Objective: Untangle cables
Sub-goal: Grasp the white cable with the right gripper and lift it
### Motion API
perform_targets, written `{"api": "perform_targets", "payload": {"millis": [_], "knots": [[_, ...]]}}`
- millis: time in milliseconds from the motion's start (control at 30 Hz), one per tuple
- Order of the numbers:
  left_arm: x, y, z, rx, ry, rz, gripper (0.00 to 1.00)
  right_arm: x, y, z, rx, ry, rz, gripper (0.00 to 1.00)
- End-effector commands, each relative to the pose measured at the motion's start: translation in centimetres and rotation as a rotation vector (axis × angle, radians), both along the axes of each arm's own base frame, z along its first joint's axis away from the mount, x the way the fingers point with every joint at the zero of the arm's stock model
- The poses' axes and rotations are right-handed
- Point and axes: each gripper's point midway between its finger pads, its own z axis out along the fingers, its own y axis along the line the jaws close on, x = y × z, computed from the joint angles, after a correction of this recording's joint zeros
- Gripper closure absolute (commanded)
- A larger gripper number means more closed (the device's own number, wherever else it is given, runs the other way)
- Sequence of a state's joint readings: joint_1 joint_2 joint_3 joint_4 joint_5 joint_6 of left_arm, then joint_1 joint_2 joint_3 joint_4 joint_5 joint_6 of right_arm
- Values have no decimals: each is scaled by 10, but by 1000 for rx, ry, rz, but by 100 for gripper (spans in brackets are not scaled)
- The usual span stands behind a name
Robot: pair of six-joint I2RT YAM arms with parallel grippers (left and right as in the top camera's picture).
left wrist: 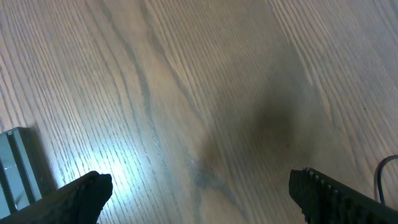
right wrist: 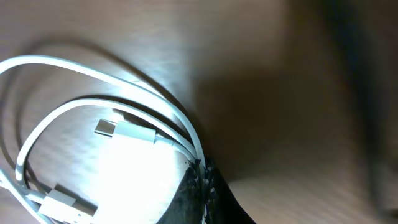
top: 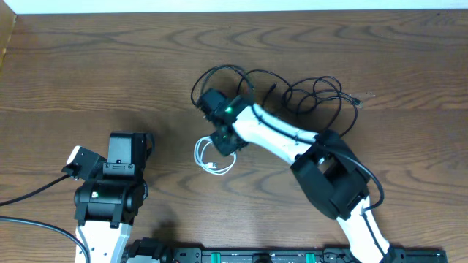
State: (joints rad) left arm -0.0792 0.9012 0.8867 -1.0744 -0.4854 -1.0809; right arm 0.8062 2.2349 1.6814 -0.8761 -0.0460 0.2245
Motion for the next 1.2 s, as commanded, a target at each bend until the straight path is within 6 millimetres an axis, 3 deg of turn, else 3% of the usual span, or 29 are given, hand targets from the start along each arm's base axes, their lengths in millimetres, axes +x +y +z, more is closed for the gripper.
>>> {"api": "perform_targets", "payload": {"millis": [0,267,567,733,867,1167], "knots": [[0,5,6,20,-17,26,2,8,-26,-16,-61,41,-17,84],[0,5,6,20,-17,26,2,-12,-24,-18,-97,68,101,65],[-2,5,6,21,-10,26,2,-35,-7,-18,-111,70,235,54],[-3,5,5,21,-2,26,2,-35,-10,-20,-122,71,238,59],[-3,5,5,21,-2,26,2,-31,-13,-21,-118,76,222,99],[-3,5,5,21,-2,26,2,-16,-30,-20,-118,91,100,99]]}}
